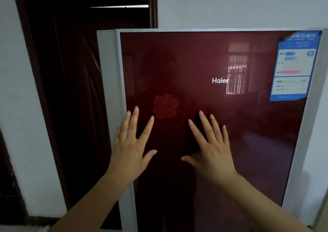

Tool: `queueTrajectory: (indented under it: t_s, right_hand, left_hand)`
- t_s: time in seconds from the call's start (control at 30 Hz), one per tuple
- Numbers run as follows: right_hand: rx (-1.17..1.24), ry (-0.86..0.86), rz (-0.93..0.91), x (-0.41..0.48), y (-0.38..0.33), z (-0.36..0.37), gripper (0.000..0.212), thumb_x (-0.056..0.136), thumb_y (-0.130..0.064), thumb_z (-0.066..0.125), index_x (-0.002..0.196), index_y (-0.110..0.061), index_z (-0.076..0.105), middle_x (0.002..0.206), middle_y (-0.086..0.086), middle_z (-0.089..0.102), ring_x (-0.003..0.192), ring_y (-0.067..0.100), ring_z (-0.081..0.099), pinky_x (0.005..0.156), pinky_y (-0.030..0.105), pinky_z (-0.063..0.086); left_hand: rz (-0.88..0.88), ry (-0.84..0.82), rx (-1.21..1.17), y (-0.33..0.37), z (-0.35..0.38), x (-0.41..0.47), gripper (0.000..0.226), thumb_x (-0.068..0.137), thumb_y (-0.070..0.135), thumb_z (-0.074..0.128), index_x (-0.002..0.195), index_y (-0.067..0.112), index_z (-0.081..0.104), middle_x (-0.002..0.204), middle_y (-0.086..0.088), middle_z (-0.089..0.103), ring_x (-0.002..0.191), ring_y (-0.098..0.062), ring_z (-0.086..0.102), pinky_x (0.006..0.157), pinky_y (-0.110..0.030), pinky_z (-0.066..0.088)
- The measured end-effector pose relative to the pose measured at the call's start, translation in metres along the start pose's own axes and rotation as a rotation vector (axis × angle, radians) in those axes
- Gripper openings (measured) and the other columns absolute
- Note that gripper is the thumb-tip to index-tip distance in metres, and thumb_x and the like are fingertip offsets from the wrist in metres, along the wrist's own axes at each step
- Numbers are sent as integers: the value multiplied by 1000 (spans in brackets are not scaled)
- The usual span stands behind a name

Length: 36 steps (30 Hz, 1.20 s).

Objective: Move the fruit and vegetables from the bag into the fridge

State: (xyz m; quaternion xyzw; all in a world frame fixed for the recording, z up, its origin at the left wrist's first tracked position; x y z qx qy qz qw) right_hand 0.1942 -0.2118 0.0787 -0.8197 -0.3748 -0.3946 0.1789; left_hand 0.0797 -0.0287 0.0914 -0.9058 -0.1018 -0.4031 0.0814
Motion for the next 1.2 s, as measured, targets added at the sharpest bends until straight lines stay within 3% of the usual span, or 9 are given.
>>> queueTrajectory:
  t_s: [0.47, 0.83, 1.0, 1.1, 1.2]
  right_hand:
    - [-77, 29, 31, 13, 6, 24, 105, 64, -65, 67, 148, -26, 17, 157, 3, 4, 144, 27, 3, 111, 55, 15]
    - [-102, 14, 13, 12, 7, 26, 106, 66, -64, 65, 149, -24, 13, 157, 5, 2, 144, 29, 0, 109, 55, 9]
    - [-62, -36, 10, 11, 7, 24, 104, 70, -61, 64, 149, -25, 7, 158, 4, -2, 143, 26, -6, 111, 52, 5]
    - [43, -68, -15, 0, 2, 16, 100, 75, -57, 62, 149, -28, 2, 158, 1, -7, 143, 24, -10, 113, 50, 6]
    - [125, -114, -34, -19, -2, 3, 96, 78, -57, 57, 147, -32, -5, 157, -3, -12, 144, 20, -12, 115, 45, 6]
  left_hand:
    - [46, 48, -14, -19, 28, 23, 99, 66, 52, 70, 147, 29, 17, 156, -12, 5, 143, -29, 5, 99, -48, 25]
    - [22, 42, 37, -15, 25, 19, 95, 70, 52, 65, 148, 27, 18, 156, -14, 5, 143, -31, 8, 92, -55, 45]
    - [3, -24, 108, -12, 21, 17, 91, 75, 55, 59, 149, 26, 12, 156, -15, -1, 143, -32, 4, 99, -52, 37]
    - [31, -104, 130, -9, 10, 11, 79, 82, 60, 40, 147, 33, 5, 157, -11, -10, 144, -30, -1, 109, -53, 21]
    - [62, -188, 135, -6, -3, -4, 69, 85, 66, 22, 146, 41, 1, 157, -4, -10, 145, -30, 3, 114, -56, 15]
Point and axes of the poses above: each hand's wrist, its own x-axis towards the middle knuckle, its own z-axis out of the palm, y = z × x, the point moved 3 cm from there along x, towards the middle knuckle
